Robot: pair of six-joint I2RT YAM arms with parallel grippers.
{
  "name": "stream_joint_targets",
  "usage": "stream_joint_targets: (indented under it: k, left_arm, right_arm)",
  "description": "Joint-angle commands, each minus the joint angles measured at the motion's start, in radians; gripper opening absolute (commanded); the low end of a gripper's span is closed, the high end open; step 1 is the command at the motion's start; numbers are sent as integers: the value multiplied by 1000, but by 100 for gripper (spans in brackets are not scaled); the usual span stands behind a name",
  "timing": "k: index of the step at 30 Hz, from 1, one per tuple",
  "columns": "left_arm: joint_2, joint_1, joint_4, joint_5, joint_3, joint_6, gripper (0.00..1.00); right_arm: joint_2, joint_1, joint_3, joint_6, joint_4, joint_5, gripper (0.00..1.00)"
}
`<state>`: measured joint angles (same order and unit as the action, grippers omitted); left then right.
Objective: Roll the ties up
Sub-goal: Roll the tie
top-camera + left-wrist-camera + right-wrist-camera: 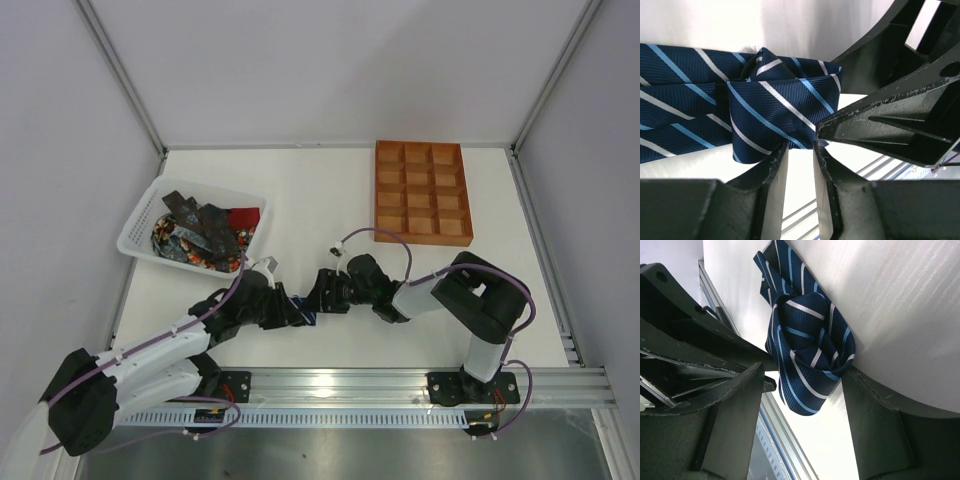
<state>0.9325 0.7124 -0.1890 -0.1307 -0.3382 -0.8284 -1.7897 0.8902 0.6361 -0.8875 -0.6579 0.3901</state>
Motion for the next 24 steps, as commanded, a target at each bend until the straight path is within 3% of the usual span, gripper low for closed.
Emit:
stream_joint_targets:
  k: [1,13,18,24]
  left_arm:
    - [-34,-11,-39,43,-24,28,33]
    - [-109,-34,-199,175,-159,78,42]
    - [-43,-79,-214,218,-185,86,42]
    - [101,-114,-158,252,-203,123,34]
  right_arm:
    - [-14,4,11,-8,26,-70,68]
    - [-20,6,10,-19,21,-62,68]
    - [1,7,-3,-34,17,-63,69]
    - [45,10,-27,-39,30,-65,73]
